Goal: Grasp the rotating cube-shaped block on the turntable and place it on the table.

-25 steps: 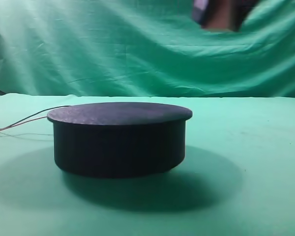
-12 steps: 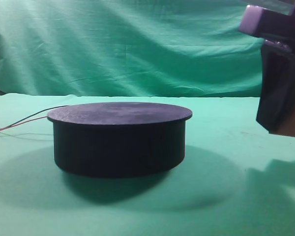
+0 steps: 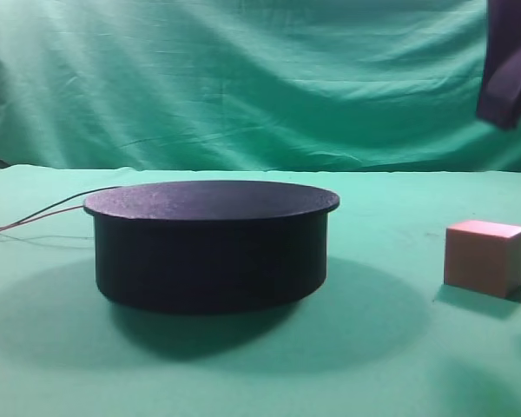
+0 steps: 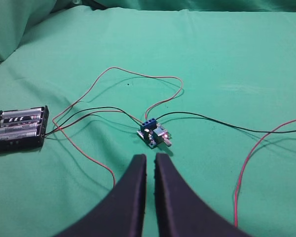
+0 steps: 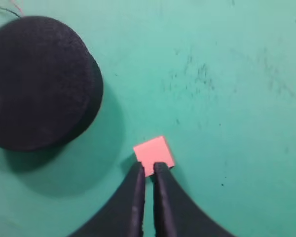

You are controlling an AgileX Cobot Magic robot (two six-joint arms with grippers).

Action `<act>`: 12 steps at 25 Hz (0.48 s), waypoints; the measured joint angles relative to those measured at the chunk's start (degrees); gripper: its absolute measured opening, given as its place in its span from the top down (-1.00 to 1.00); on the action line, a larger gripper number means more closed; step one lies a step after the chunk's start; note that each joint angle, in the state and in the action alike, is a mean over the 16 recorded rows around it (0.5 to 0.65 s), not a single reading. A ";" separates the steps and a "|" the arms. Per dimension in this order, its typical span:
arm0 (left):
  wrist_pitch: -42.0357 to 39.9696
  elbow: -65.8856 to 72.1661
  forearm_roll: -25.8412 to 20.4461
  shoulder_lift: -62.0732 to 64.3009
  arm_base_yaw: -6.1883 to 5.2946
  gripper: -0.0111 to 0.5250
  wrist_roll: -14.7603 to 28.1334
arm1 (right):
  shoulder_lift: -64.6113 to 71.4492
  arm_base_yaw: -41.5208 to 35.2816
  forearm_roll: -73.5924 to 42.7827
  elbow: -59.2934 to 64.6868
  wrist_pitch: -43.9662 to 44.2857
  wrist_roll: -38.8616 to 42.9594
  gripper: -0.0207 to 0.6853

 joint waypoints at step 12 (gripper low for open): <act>0.00 0.00 0.00 0.00 0.00 0.96 0.00 | -7.87 -0.49 -5.90 0.55 2.32 -1.94 0.88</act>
